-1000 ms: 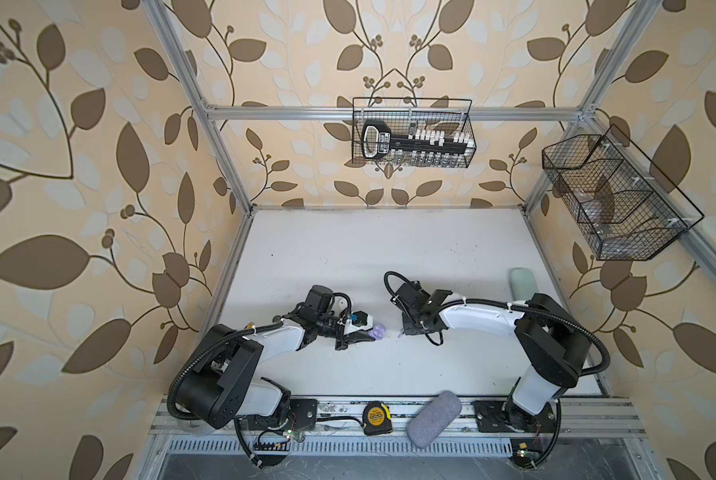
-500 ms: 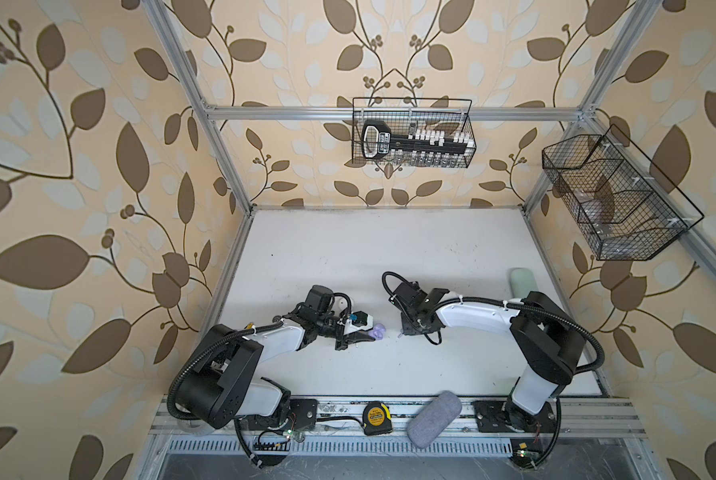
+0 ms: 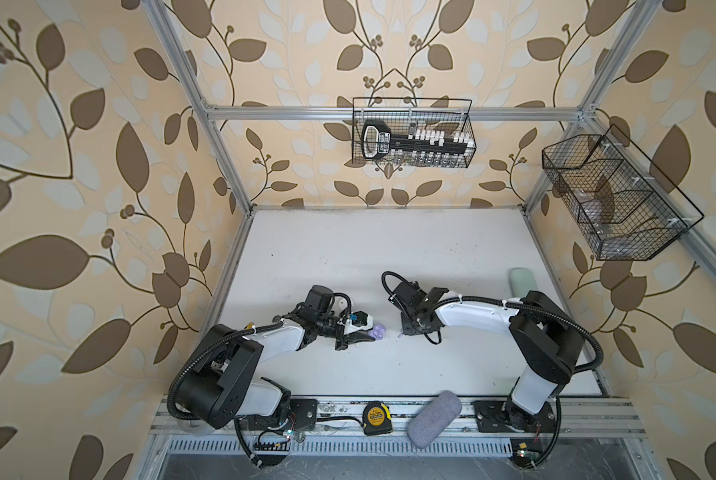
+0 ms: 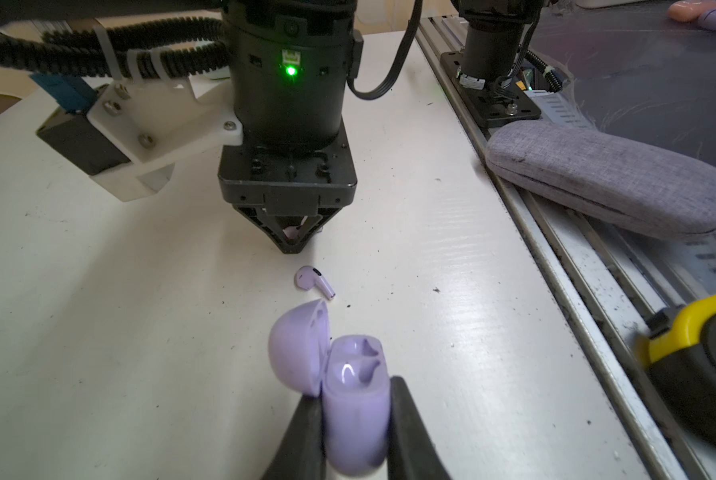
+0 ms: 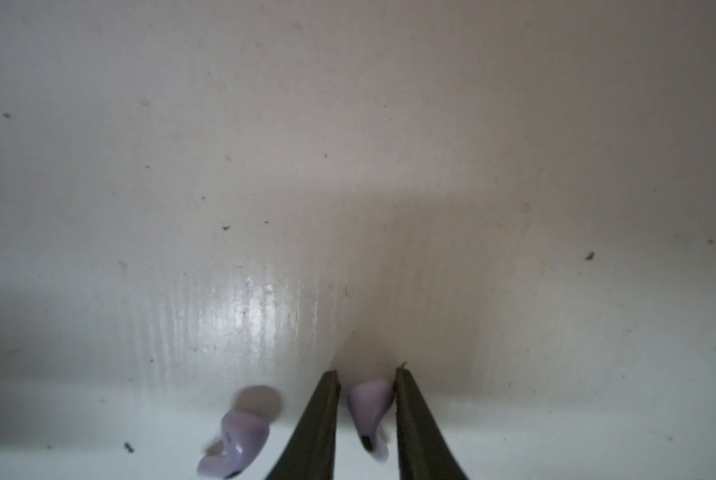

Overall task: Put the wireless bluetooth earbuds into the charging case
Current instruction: 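Lower the right gripper around the stem of one lavender earbud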

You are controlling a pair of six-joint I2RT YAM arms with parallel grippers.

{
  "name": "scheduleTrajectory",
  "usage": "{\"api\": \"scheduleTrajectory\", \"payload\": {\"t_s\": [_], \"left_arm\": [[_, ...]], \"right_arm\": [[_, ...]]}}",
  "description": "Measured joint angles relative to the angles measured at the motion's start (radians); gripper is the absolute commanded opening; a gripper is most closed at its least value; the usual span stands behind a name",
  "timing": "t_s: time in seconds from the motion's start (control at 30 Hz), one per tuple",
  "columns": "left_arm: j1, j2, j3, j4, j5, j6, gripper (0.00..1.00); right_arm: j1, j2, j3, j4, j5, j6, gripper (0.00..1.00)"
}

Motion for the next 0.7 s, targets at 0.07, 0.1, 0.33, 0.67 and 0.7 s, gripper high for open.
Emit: {"api": "scheduleTrajectory", "payload": {"t_s": [0.07, 0.1, 0.33, 0.67, 0.7], "left_arm": [[0.0, 0.0, 0.0, 0.0, 0.0, 0.0, 0.0], [0.0, 0.0, 0.0, 0.0, 0.0, 0.0, 0.0], [0.0, 0.0, 0.0, 0.0, 0.0, 0.0, 0.0], [0.0, 0.0, 0.0, 0.0, 0.0, 0.0, 0.0], [0.0, 0.0, 0.0, 0.0, 0.0, 0.0, 0.0]], "right_arm": [[0.0, 0.0, 0.001, -0.003, 0.0, 0.0, 0.27], [0.0, 0.0, 0.002, -0.005, 0.0, -0.001, 0.27], [0.0, 0.002, 0.006, -0.016, -0.014, -0.03, 0.28], [-0.005, 0.015, 0.027, -0.034, -0.031, -0.079, 0.28], [-0.007, 0.016, 0.027, -0.036, -0.031, -0.082, 0.28]]}}
